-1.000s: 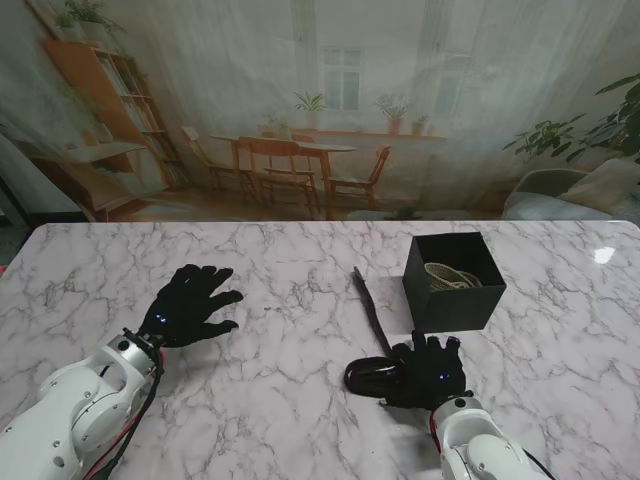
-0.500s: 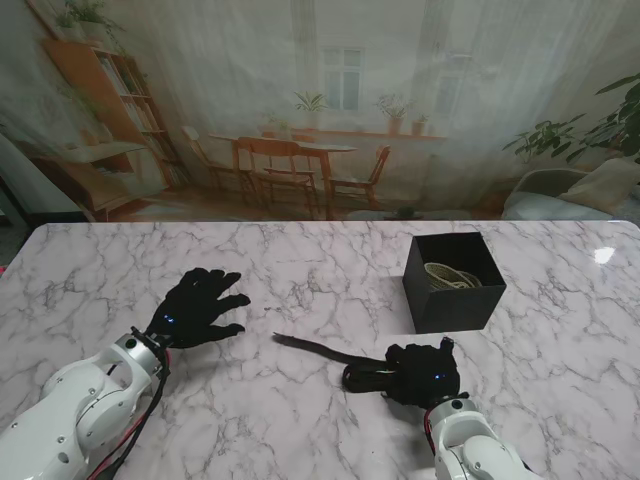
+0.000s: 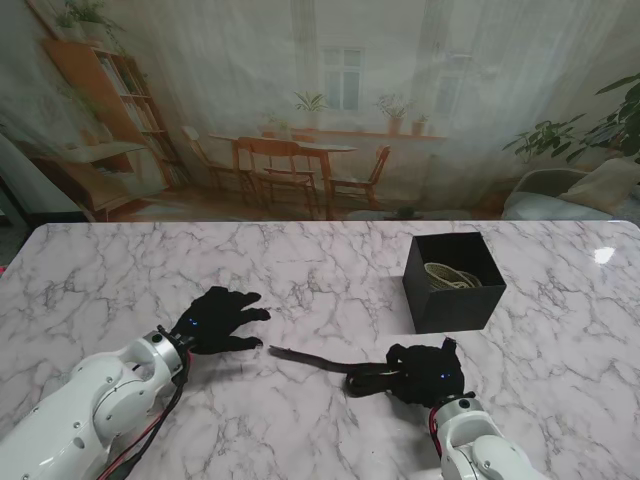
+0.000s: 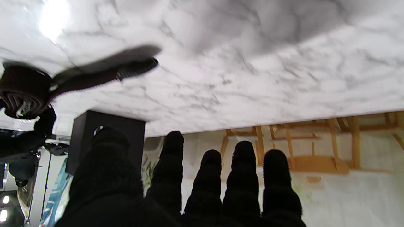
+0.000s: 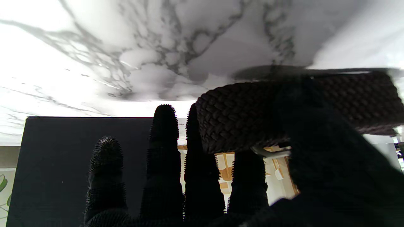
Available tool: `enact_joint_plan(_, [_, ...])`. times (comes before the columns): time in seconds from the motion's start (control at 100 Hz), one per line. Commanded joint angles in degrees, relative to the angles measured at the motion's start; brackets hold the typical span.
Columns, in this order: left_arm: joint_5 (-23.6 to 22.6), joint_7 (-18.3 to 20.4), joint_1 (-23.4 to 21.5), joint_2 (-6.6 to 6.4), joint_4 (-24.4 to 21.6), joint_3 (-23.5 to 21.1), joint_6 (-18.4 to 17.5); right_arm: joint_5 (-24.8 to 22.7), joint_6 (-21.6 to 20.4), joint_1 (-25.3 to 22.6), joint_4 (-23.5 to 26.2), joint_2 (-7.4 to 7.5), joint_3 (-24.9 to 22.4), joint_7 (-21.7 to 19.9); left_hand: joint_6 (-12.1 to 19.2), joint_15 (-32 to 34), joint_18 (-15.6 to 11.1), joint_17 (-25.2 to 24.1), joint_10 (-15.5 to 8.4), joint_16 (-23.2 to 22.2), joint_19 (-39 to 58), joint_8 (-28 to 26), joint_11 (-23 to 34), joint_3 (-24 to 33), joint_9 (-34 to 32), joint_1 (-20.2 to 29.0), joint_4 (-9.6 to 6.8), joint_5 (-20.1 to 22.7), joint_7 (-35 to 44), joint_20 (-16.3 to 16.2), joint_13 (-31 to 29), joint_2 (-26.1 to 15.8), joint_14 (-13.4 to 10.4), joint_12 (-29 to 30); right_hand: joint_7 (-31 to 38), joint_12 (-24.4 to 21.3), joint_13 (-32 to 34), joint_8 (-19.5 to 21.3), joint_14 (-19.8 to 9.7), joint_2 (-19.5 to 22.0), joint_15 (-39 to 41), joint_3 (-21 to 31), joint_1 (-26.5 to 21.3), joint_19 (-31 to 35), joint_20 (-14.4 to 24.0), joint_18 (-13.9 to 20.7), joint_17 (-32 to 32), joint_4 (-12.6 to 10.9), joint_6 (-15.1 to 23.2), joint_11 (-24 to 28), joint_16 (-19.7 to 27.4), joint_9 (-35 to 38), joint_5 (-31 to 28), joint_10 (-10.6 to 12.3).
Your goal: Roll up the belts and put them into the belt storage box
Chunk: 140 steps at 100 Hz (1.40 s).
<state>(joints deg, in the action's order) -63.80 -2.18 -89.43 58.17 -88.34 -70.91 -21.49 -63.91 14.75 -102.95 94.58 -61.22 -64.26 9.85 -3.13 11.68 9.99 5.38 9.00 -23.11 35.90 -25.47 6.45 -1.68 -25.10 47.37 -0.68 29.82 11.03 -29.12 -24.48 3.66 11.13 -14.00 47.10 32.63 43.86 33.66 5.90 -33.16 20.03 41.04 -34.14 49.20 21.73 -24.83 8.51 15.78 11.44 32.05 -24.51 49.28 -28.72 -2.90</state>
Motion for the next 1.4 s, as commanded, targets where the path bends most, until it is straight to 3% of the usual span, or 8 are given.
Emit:
enact_joint_plan(0.0, [0.7, 1.0, 1.7, 0.47, 1.6, 1.7, 0.5, 0.3, 0.6, 0.2, -0.4, -0.06, 0.5, -0.3, -2.0, 0.9, 1.0, 0.1, 2.2, -1.0, 2.1, 1.5, -1.6, -0.1, 1.8, -3.2, 1.08, -4.3, -2.9, -1.8, -0.3, 1.2, 1.4, 0.2, 9.8, -0.4, 0.7, 1.8, -0.3, 4.7, 1.9, 6.4, -2.7, 0.2, 0.8, 0.0, -0.9, -2.5, 12.3, 0.5, -0.7, 0.6, -7.5, -0.3])
enact_joint_plan(0.2, [4.0, 5.5, 7.4, 0.22, 5.8, 8.6, 1.7, 0.7, 0.6, 0.6, -0.7, -0.02, 1.2, -0.6, -2.3, 1.2, -0.7, 0.9, 5.0, -1.4, 3.6, 7.5, -7.1, 0.6, 12.5, -7.2, 0.66, -16.6, -11.1, -2.1, 0.4, 11.8, 2.1, 5.0, 9.7, -0.9, 0.3, 1.4, -0.1, 4.9, 1.7, 6.6, -3.0, -0.4, 0.7, -0.1, -1.4, -2.9, 12.3, 0.3, -0.7, 0.4, -7.7, -0.4])
enact_joint_plan(0.41, [7.8, 9.0, 13.1, 0.15, 10.2, 15.6, 3.9, 0.2, 0.1, 0.5, -0.2, 0.10, 1.2, -1.2, 1.0, 2.9, -1.6, 2.7, 6.4, -1.8, 6.1, 9.9, -7.0, 1.3, 13.2, -1.4, -0.13, -16.0, -10.8, -2.7, -1.2, 15.8, 2.1, 7.7, 10.0, -1.3, 0.2, 1.2, -0.1, 5.0, 1.5, 5.9, -2.0, -1.1, 0.4, -0.4, -1.8, -2.7, 11.1, 0.2, -0.7, 0.4, -8.6, -0.7])
enact_joint_plan(0.51, [8.9, 9.1, 15.2, 0.27, 12.2, 18.6, 5.2, 0.4, -0.1, 0.6, -0.2, 0.08, 1.0, -1.2, 0.2, 6.0, -2.3, 5.2, 5.7, -4.3, 10.4, 8.6, -3.6, 0.9, 5.9, 5.9, -0.79, -13.1, -7.0, -4.1, -5.4, 14.0, 1.0, 3.8, 10.0, -1.4, 0.1, 1.1, 0.1, 4.1, 1.4, 4.3, 0.4, -1.5, 0.3, -0.4, -2.0, -2.1, 10.7, 0.1, -0.7, 0.4, -8.9, -0.7])
enact_joint_plan(0.62, [11.7, 10.9, 16.6, 0.42, 13.3, 20.8, 6.6, 0.4, 0.1, 0.7, -0.5, 0.07, 1.2, -1.1, 3.3, 11.5, -2.5, 8.1, 2.7, -11.4, 15.9, -5.8, 6.0, 1.7, -1.7, 12.4, -3.55, -7.0, 7.3, -5.6, -11.0, 10.8, -0.7, -5.8, 10.3, -1.4, 0.2, 0.9, 0.1, 3.7, 1.4, 3.2, 1.9, -1.8, 0.2, -0.6, -2.2, -2.0, 10.3, 0.1, -0.7, 0.6, -10.0, -0.8])
enact_joint_plan(0.73, [14.1, 11.8, 17.1, 0.64, 13.7, 21.5, 7.2, 0.6, 0.3, 0.9, -0.8, 0.08, 1.6, -1.1, 4.0, 16.4, -1.7, 13.2, 0.2, -16.6, 21.7, -18.1, 15.7, 6.4, -13.8, 20.0, -0.37, -1.5, 19.3, -7.0, -18.3, 11.9, -0.6, -14.5, 10.7, -1.5, 0.4, 1.0, 0.1, 3.4, 1.5, 2.3, 2.7, -2.0, 0.1, -0.6, -2.2, -2.0, 9.8, 0.2, -0.8, 0.9, -11.3, -1.0])
enact_joint_plan(0.83, [15.0, 12.3, 16.9, 0.68, 13.4, 21.4, 7.0, 0.3, 0.3, 1.3, -1.0, 0.14, 2.0, -1.2, 2.3, 23.5, -0.7, 18.5, -2.4, -21.9, 28.0, -16.7, 12.7, 6.8, -28.1, 24.5, -0.42, 5.3, 31.3, -8.1, -26.5, 11.5, -1.7, -32.9, 11.3, -1.5, 0.8, 1.0, 0.1, 2.5, 1.8, 1.3, 4.2, -2.1, 0.1, -0.7, -2.1, -2.2, 8.6, 0.4, -1.0, 1.4, -12.9, -1.0])
enact_joint_plan(1.39, [18.9, 20.8, 7.7, -0.84, 0.9, 15.9, -0.4, 1.1, 2.9, 4.6, -2.1, -0.36, 5.1, 0.6, -0.3, 29.9, 0.4, 23.1, -1.2, -25.0, 34.4, -12.2, 17.1, 8.6, -33.2, 23.1, -1.24, 8.8, 34.7, -9.6, -32.1, 13.8, -1.6, -34.1, 13.9, -2.3, 2.4, -1.3, 0.3, 3.2, 3.3, 0.7, 4.0, -2.3, 0.3, -0.8, -2.2, -3.5, 4.7, 0.8, -1.6, 4.9, -21.9, -1.6])
